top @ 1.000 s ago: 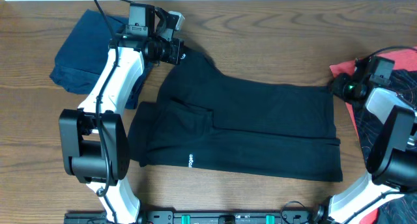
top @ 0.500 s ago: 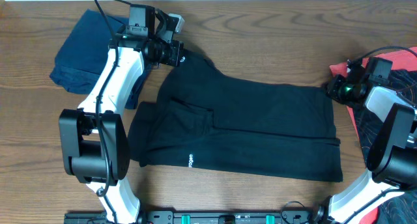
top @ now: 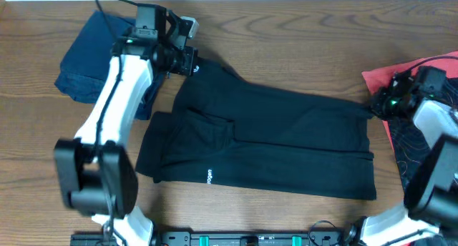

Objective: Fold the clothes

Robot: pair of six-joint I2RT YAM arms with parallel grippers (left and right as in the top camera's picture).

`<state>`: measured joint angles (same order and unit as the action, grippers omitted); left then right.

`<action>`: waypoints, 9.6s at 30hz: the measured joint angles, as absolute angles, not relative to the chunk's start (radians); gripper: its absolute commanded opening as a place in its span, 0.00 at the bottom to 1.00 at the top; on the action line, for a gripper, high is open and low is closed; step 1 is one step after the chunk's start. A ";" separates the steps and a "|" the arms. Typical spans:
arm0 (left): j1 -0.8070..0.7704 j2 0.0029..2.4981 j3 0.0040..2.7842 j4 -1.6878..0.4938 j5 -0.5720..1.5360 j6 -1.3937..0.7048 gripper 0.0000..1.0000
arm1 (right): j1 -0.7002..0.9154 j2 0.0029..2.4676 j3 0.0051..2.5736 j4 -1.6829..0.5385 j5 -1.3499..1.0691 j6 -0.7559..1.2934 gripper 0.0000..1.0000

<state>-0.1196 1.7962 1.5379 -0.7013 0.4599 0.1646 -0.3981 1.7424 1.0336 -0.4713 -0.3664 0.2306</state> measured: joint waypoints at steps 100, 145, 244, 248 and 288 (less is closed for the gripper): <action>-0.118 1.653 0.894 -0.752 0.340 -0.053 0.06 | -0.273 1.543 1.031 -1.027 -0.545 0.057 0.50; -0.002 1.593 0.889 -0.942 0.345 -0.027 0.25 | -0.300 1.541 0.856 -0.955 -0.212 0.350 0.59; 0.150 1.567 0.945 -0.759 0.201 -0.011 0.40 | -0.474 1.539 0.717 -0.776 -0.242 0.362 0.18; 0.156 1.567 0.945 -0.760 0.207 -0.022 0.63 | -0.488 1.536 0.719 -0.776 -0.244 0.346 0.30; 0.102 1.567 0.793 -0.760 0.395 0.049 0.06 | -0.482 1.381 0.595 -0.364 -0.376 0.356 0.03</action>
